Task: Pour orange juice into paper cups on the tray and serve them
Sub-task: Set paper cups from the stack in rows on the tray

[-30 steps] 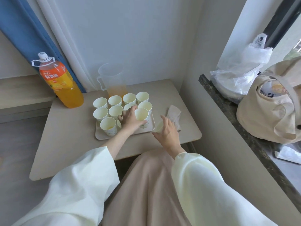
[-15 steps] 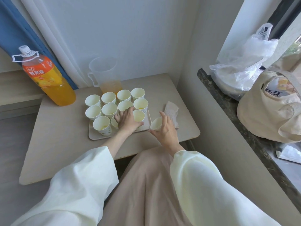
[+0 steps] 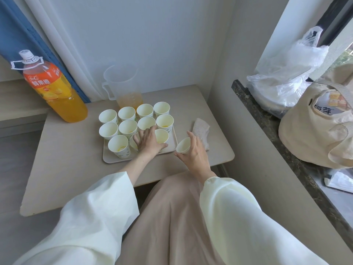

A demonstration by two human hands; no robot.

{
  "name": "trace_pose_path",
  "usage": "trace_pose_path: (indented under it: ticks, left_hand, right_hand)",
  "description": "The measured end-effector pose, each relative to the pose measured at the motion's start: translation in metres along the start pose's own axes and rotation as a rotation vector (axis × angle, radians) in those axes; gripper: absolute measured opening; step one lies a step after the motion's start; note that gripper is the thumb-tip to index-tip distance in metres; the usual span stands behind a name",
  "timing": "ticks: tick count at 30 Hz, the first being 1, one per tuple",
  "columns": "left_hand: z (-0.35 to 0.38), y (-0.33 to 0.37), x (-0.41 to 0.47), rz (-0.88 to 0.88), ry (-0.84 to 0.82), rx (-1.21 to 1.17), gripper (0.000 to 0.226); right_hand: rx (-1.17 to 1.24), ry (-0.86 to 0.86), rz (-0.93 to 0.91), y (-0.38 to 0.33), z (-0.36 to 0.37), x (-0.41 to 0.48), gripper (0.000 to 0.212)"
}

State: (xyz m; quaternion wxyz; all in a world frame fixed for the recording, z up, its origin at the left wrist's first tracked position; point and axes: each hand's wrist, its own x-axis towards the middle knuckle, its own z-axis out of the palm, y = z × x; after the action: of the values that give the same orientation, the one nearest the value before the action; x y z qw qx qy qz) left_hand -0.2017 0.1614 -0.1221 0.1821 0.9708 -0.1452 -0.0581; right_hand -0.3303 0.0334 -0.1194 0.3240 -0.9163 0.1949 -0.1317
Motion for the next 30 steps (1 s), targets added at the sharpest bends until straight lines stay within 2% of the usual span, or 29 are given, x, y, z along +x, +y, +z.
trace_pose_path:
  ticks: [15, 21, 24, 27, 30]
  left_hand:
    - [-0.002, 0.002, -0.005, 0.012, -0.001, 0.053, 0.086]
    - [-0.01, 0.001, -0.01, 0.022, 0.021, 0.051, 0.078]
    - [-0.013, 0.005, -0.014, 0.024, 0.048, 0.001, 0.07]
    - [-0.017, 0.017, -0.022, 0.082, 0.035, -0.157, 0.06]
    - [-0.022, 0.033, -0.033, 0.146, -0.154, -0.326, 0.069]
  right_hand:
    - [-0.011, -0.008, -0.021, 0.0, -0.001, -0.004, 0.086]
    - [-0.005, -0.006, -0.025, -0.004, -0.001, -0.006, 0.088]
    - [0.0, -0.006, -0.034, -0.006, -0.003, -0.007, 0.09]
    - [0.018, -0.006, -0.033, -0.011, -0.005, -0.009, 0.095]
    - [0.014, 0.001, -0.024, -0.017, -0.006, -0.009, 0.099]
